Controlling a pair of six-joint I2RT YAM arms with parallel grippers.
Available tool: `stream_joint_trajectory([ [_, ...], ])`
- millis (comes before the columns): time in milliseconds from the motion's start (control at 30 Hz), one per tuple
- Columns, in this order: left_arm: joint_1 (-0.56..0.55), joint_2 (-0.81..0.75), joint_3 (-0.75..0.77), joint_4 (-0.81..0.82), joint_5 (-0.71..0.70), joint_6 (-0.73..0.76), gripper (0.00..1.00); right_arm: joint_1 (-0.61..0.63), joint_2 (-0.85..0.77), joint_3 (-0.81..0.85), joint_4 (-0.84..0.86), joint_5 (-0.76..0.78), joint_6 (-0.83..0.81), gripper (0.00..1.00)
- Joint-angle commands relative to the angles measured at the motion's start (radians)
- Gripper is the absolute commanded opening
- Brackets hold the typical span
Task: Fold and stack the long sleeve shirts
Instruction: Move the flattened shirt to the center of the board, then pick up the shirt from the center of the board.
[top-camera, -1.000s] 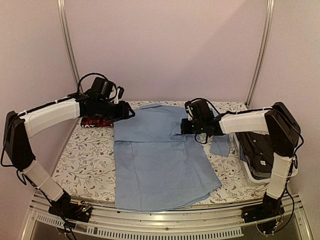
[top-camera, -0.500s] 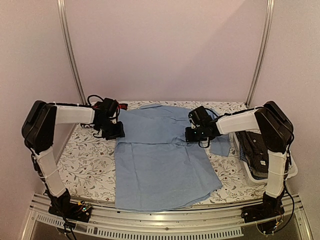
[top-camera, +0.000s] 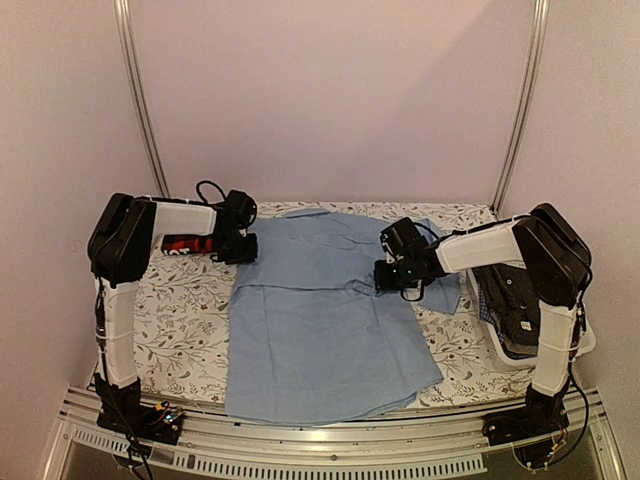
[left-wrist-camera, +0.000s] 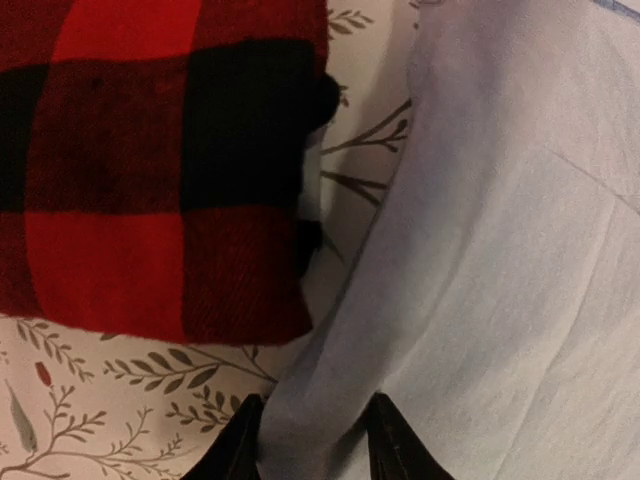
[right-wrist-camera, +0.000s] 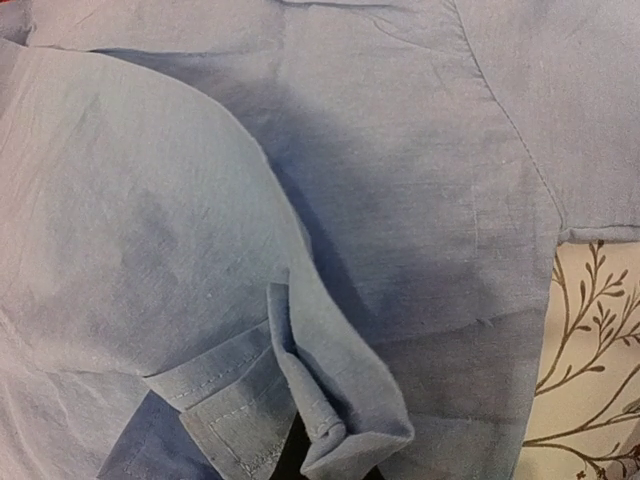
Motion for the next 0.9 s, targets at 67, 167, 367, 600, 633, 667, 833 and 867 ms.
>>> stream_joint_trajectory([
  [67,0.008,0.143,0.212,-0.003,0.103,0.063,0.32,0.002,-0.092,-0.105,-0.084,0.004,0.057,0.00],
  [167,0.005,0.216,0.349,-0.024,0.139,0.079,0.31,0.002,-0.142,-0.136,-0.083,-0.001,0.090,0.00],
  [367,0.007,0.292,0.548,-0.095,0.168,0.123,0.30,-0.014,-0.114,-0.035,-0.100,0.006,0.060,0.00],
  [600,0.020,0.207,0.597,-0.151,0.186,0.161,0.37,-0.106,0.038,0.225,-0.151,-0.058,-0.020,0.00],
  [633,0.019,0.181,0.575,-0.153,0.191,0.162,0.39,-0.115,0.062,0.255,-0.159,-0.067,-0.034,0.00],
  [667,0.018,0.150,0.544,-0.151,0.193,0.161,0.41,-0.122,0.092,0.283,-0.164,-0.079,-0.040,0.00],
  [833,0.019,-0.077,0.250,-0.079,0.217,0.121,0.43,-0.156,0.208,0.395,-0.187,-0.147,-0.057,0.00],
  [867,0.019,-0.131,0.170,-0.055,0.225,0.101,0.43,-0.164,0.226,0.423,-0.193,-0.156,-0.060,0.00],
])
